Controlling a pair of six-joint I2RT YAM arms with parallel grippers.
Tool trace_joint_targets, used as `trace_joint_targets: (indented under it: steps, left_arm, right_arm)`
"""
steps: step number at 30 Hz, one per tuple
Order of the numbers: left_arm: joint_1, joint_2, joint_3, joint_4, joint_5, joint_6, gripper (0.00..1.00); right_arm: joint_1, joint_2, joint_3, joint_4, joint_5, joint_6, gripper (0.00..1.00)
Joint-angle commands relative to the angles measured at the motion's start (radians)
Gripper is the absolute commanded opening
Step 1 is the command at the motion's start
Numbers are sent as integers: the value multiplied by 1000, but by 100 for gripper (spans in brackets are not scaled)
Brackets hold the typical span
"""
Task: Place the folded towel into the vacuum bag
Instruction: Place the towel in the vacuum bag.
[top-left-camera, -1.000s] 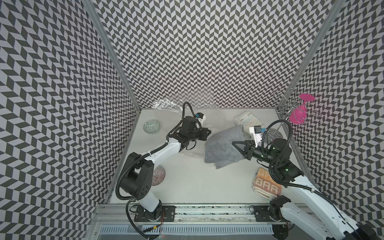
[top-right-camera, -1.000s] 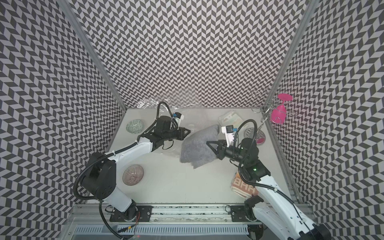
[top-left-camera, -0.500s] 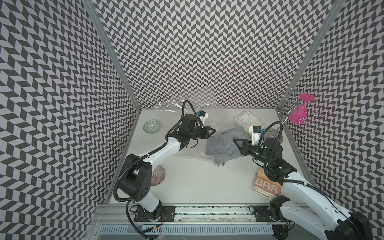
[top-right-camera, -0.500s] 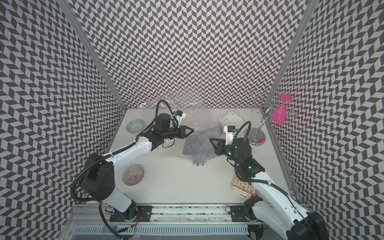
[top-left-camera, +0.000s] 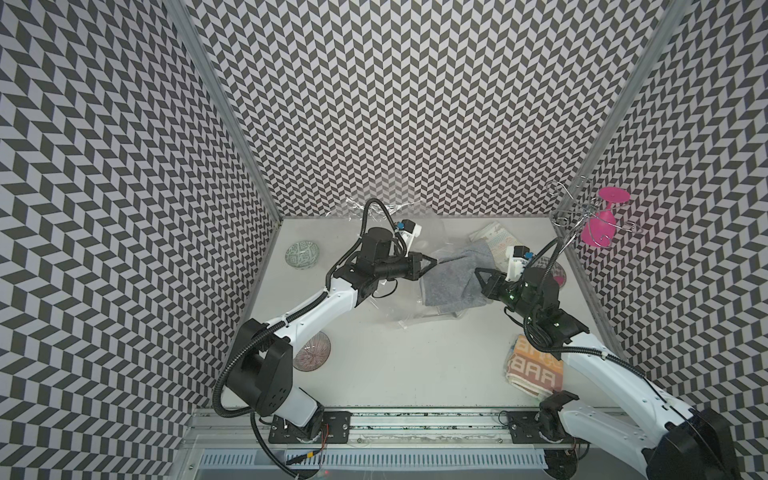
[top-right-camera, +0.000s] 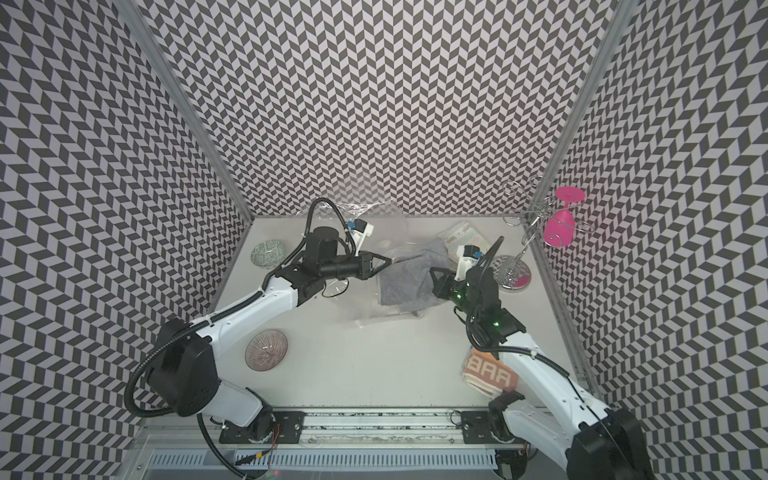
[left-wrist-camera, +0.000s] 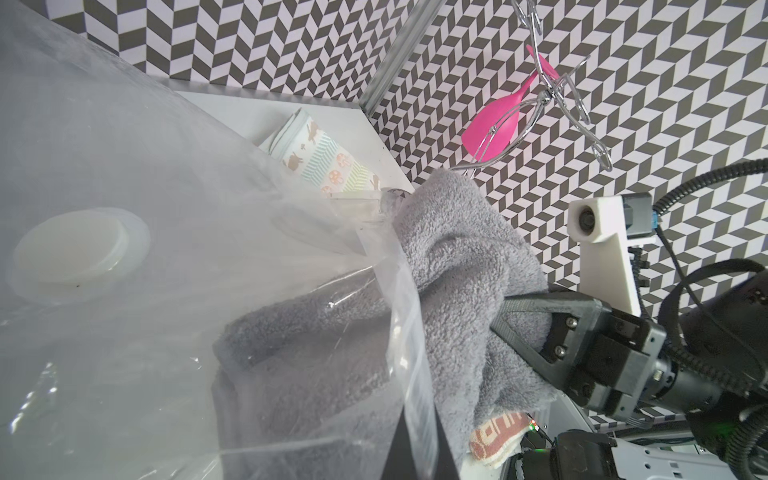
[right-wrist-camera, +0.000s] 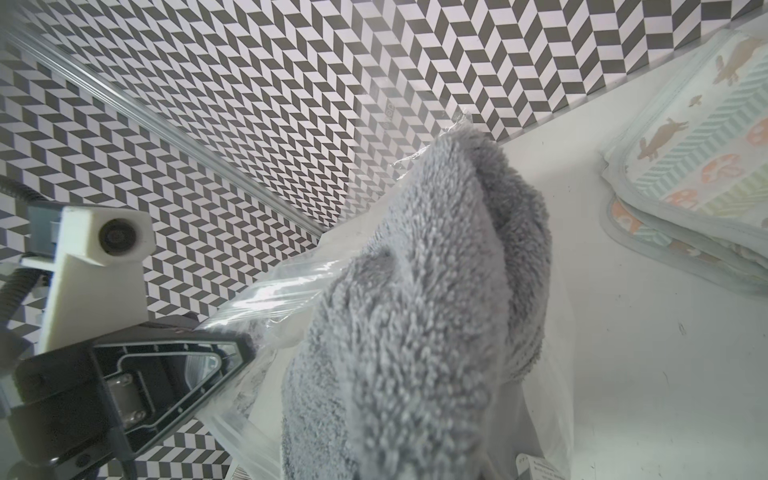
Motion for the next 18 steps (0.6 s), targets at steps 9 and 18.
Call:
trace_joint_targets:
  steps: [9, 18]
  left_arm:
    - [-19, 75, 169, 45, -54, -70, 0]
    - [-81, 173, 235, 53, -99, -81, 0]
  right_arm:
    - [-8, -1, -23, -4, 18, 21, 0]
    - [83, 45, 17, 66, -88, -39, 0]
